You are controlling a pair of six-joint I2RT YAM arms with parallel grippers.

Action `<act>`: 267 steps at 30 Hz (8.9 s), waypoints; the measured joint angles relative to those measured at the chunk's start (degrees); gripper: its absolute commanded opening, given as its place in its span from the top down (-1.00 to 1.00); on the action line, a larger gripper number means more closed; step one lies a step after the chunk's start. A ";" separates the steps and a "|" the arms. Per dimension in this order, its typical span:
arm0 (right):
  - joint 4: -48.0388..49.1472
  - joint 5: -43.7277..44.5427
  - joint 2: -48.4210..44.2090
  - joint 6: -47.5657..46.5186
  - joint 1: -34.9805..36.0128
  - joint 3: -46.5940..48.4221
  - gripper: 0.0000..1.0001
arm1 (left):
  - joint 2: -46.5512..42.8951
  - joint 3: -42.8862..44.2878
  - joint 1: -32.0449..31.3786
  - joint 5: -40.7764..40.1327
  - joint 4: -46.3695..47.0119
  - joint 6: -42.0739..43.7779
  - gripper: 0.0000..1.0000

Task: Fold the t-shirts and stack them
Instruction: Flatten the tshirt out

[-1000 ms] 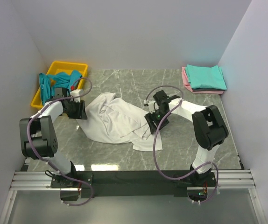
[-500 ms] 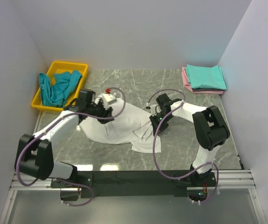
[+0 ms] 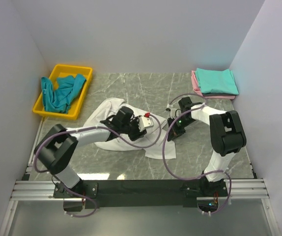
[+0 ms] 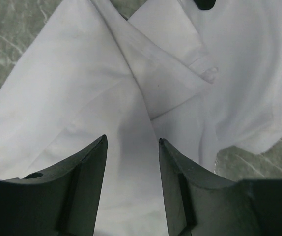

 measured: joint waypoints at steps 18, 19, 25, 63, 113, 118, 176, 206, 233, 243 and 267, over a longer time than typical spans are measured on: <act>-2.05 -3.82 2.69 -0.04 -3.23 0.37 1.00 | 11.65 3.50 -3.43 -9.42 6.29 -3.98 0.22; -2.16 -3.82 2.69 -0.04 -3.26 0.37 1.00 | 11.65 3.63 -3.30 -9.49 6.32 -4.11 0.28; -2.60 -3.80 2.69 -0.07 -3.39 0.68 1.00 | 11.65 6.08 -0.83 -8.94 5.11 -4.92 0.60; -8.85 20.39 -33.03 -15.08 -14.84 26.16 1.00 | -22.97 30.58 39.26 4.72 -19.39 -10.73 0.99; 9.77 36.83 32.52 -19.50 -3.02 64.85 -0.17 | 27.19 38.18 41.03 -8.83 -19.54 -26.34 0.16; 5.70 36.57 21.33 -16.85 -3.10 54.05 -0.10 | 24.57 38.25 44.44 -10.93 -19.67 -26.58 0.06; -17.99 35.85 12.31 -18.21 -2.27 44.33 0.24 | -5.44 19.91 26.53 -3.74 -41.42 -0.52 0.27; -17.46 39.08 15.58 -17.97 3.02 24.74 0.53 | -9.01 -3.63 17.86 -8.13 -41.11 5.57 0.50; -14.60 43.50 11.63 -23.85 0.74 18.49 0.53 | 6.80 6.16 24.98 -13.86 -21.05 3.30 0.54; -14.67 41.75 12.90 -24.09 2.69 21.49 0.54 | -10.71 -6.54 24.59 -13.38 -34.21 2.86 0.56; -14.40 38.84 9.18 -22.73 1.05 17.11 0.53 | 30.49 44.85 23.54 -10.19 -24.57 -13.64 0.42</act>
